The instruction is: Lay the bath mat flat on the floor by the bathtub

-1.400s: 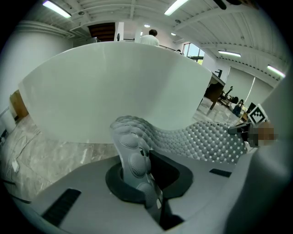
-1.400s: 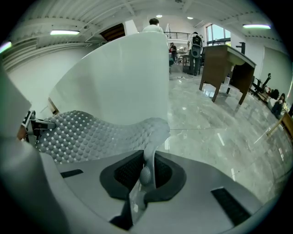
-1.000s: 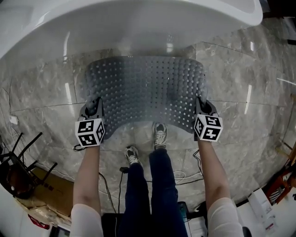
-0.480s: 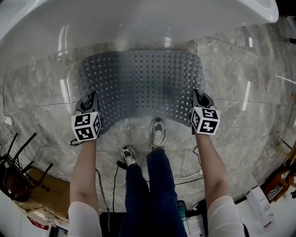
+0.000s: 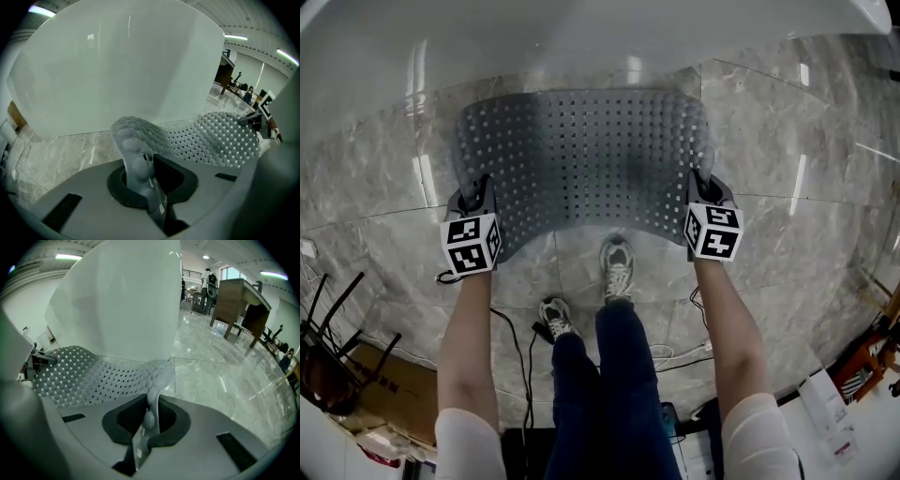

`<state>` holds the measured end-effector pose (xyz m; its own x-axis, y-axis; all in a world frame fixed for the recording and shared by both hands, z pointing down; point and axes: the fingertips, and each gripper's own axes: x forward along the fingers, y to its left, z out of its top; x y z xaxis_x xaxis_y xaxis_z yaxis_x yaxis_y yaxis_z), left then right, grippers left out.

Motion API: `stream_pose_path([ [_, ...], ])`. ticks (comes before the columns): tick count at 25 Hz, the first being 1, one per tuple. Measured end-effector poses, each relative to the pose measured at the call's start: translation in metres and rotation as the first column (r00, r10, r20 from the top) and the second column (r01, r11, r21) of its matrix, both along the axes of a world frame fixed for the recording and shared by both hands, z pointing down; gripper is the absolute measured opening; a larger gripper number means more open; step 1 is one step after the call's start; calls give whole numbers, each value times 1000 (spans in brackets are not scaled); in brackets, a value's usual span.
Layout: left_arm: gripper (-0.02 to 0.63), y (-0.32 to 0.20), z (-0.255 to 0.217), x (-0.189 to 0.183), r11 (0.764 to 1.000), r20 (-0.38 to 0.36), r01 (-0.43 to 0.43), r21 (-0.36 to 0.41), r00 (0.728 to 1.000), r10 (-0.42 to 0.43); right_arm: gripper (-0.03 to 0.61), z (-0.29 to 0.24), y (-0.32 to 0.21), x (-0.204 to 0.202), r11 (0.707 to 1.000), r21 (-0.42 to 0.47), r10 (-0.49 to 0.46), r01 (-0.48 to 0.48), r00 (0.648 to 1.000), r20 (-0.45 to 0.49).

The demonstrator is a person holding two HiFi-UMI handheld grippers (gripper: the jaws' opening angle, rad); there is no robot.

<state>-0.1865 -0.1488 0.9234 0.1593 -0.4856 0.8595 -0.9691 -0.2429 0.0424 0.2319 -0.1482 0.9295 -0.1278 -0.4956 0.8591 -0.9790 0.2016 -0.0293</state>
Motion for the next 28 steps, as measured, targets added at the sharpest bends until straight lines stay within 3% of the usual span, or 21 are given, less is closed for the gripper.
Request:
stream_pose_path([
  [5,43,3,18,-4,1000,25,6,-22,1000,-6,37,13,-4,1,1000,-2,-29,29,999,-30],
  [19,44,-4,59,-23,998,116,-51,-48,992,57,37,56,10,16,999,-34,15,-18,997,-74],
  [28,48,-8,83,-25,980,235,-162,-116,954,185,37,81,17,23,997,-72,32,-41,992,-122],
])
